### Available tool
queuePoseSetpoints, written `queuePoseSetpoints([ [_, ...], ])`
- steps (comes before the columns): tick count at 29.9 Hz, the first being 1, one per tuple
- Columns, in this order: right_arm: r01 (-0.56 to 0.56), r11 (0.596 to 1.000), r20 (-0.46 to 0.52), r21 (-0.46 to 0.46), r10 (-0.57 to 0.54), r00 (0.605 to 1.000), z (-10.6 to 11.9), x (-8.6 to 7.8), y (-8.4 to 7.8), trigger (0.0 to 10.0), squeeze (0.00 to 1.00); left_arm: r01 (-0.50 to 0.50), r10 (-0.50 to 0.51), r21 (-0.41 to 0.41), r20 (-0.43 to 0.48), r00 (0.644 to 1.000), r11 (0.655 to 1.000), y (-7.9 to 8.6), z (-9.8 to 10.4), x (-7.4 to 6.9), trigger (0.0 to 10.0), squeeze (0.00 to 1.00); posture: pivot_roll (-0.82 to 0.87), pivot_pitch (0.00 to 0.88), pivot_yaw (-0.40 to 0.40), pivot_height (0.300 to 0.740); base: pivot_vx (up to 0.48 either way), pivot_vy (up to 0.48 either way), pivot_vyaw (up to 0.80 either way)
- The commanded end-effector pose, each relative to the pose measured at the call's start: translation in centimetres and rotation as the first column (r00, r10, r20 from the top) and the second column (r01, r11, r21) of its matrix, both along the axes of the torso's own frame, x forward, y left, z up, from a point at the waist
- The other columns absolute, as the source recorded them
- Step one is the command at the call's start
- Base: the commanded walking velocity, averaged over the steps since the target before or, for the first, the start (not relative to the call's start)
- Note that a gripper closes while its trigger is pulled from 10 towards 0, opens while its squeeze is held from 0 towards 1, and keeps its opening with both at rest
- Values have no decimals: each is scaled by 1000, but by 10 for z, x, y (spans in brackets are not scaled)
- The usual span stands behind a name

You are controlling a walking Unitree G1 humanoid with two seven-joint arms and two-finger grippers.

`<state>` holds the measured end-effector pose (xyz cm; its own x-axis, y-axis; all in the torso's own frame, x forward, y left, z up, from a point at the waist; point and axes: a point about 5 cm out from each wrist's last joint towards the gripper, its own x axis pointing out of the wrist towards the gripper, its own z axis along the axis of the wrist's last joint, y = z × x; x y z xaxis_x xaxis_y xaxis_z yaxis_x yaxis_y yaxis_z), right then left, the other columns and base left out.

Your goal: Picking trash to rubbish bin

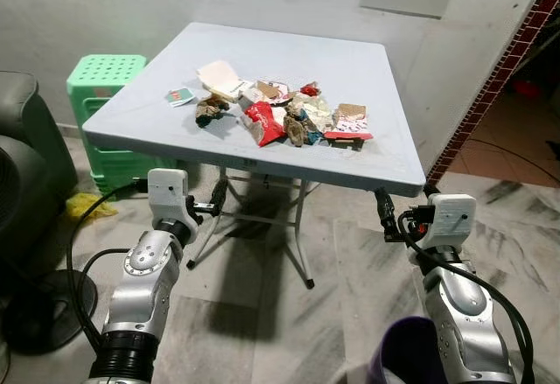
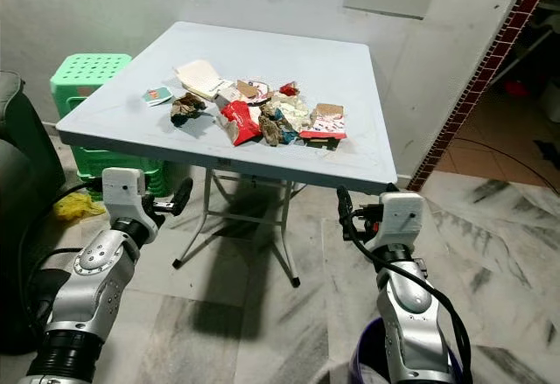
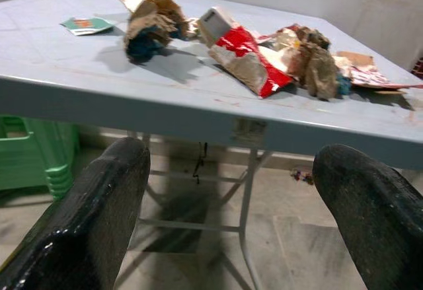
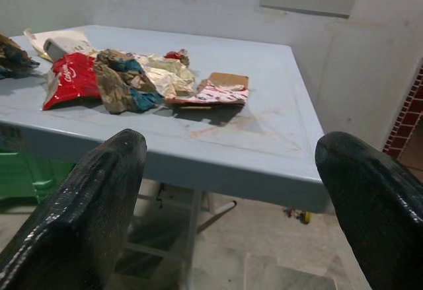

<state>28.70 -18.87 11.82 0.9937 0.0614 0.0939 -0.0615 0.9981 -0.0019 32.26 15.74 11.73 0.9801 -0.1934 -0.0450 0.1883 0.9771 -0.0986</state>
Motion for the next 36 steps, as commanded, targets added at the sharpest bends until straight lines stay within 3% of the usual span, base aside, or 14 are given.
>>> queuePoseSetpoints([
  [1, -6, 1000, 29, -3, 6, 1000, 8, -2, 0, 10000, 0, 26, -26, 4, 10, 1000, 1000, -4, 4, 0, 10000, 0, -28, 11, -38, 740, 0, 349, 0],
  [32, -33, 999, 23, 24, 32, 999, 6, -6, 6, 10000, 0, 38, -38, 2, -2, 999, 999, -4, 6, 1, 10000, 0, -20, 0, -27, 740, 0, 476, 0],
  [36, -34, 999, 19, 27, 33, 999, 6, -7, 6, 10000, 0, 13, -13, 6, -25, 1000, 1000, -3, 4, 1, 10000, 0, -21, 0, -27, 740, 0, 0, 0],
])
